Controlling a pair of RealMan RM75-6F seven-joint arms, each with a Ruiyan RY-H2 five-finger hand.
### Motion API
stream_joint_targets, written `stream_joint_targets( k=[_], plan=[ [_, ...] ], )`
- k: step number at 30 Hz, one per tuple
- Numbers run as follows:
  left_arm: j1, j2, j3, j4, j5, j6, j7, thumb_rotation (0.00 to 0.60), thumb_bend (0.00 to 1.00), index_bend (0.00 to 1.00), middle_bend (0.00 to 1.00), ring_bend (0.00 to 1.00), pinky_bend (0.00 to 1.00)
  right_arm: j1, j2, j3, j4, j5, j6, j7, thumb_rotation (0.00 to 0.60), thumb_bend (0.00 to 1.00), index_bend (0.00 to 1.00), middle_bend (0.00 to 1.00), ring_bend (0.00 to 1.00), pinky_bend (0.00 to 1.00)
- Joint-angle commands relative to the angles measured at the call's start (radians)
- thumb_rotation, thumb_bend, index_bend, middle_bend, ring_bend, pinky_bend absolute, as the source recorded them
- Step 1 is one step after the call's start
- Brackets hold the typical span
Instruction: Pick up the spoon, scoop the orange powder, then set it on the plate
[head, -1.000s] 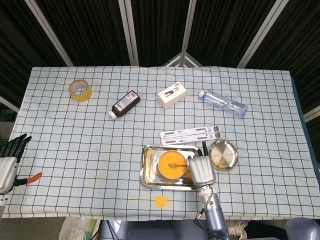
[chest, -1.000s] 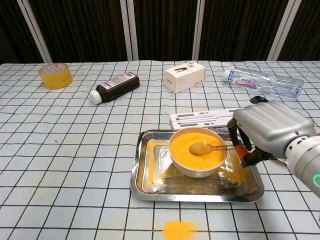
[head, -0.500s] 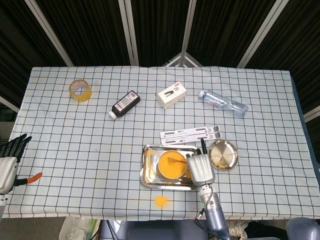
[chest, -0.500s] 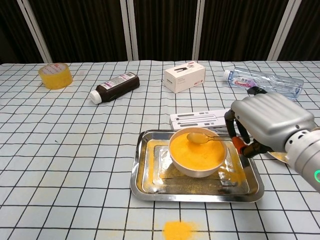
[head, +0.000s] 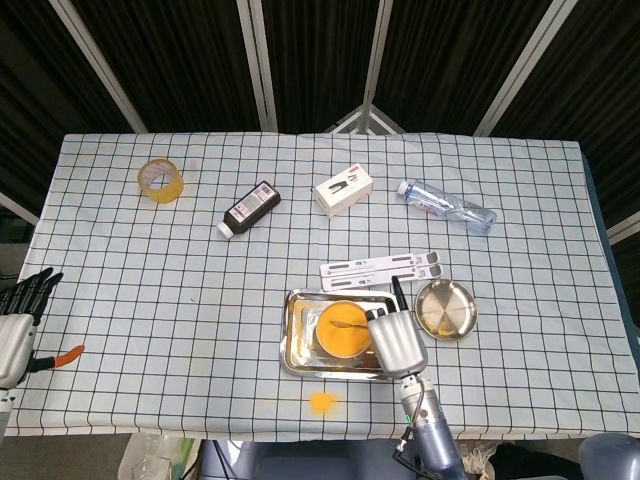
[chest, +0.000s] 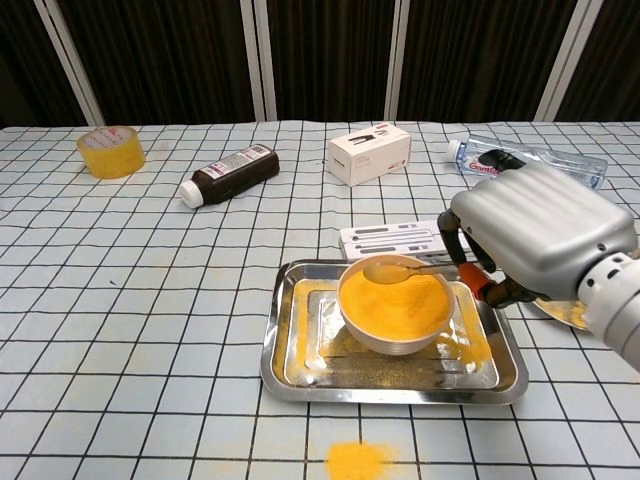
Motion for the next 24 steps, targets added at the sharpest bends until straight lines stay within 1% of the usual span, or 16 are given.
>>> stream_joint_targets(
  k=[1,8,12,18,24],
  plan=[
    [0.000,0.000,0.000,0.000,0.000,0.000,0.000,0.600,0.00,0.00,0.00,0.00,0.00,0.018,0.020,-0.042,0.046,-0.078,-0.010,-0.045,0.600,0.64,0.84,0.76,0.38,0.00],
    [-0.002,-0.001,-0.002,0.000,-0.005,-0.004,-0.001,0.600,0.00,0.00,0.00,0.00,0.00,0.026,0.035,-0.081,0.069,-0.149,-0.036,-0.093,0.600,0.65,0.85,0.78,0.40,0.00],
    [-0.001,-0.001,-0.003,-0.001,-0.004,-0.001,0.000,0.600,0.00,0.00,0.00,0.00,0.00,0.033,0.040,-0.097,0.085,-0.186,-0.053,-0.146,0.600,0.65,0.86,0.78,0.40,0.00],
    [0.000,0.000,-0.002,0.000,-0.003,0.001,-0.001,0.600,0.00,0.00,0.00,0.00,0.00,0.019,0.042,-0.101,0.089,-0.189,-0.057,-0.206,0.600,0.65,0.86,0.78,0.40,0.00],
    [-0.001,-0.001,-0.003,-0.001,-0.005,-0.003,-0.002,0.600,0.00,0.00,0.00,0.00,0.00,0.005,0.065,-0.099,0.079,-0.185,-0.063,-0.242,0.600,0.66,0.87,0.79,0.40,0.00]
  ],
)
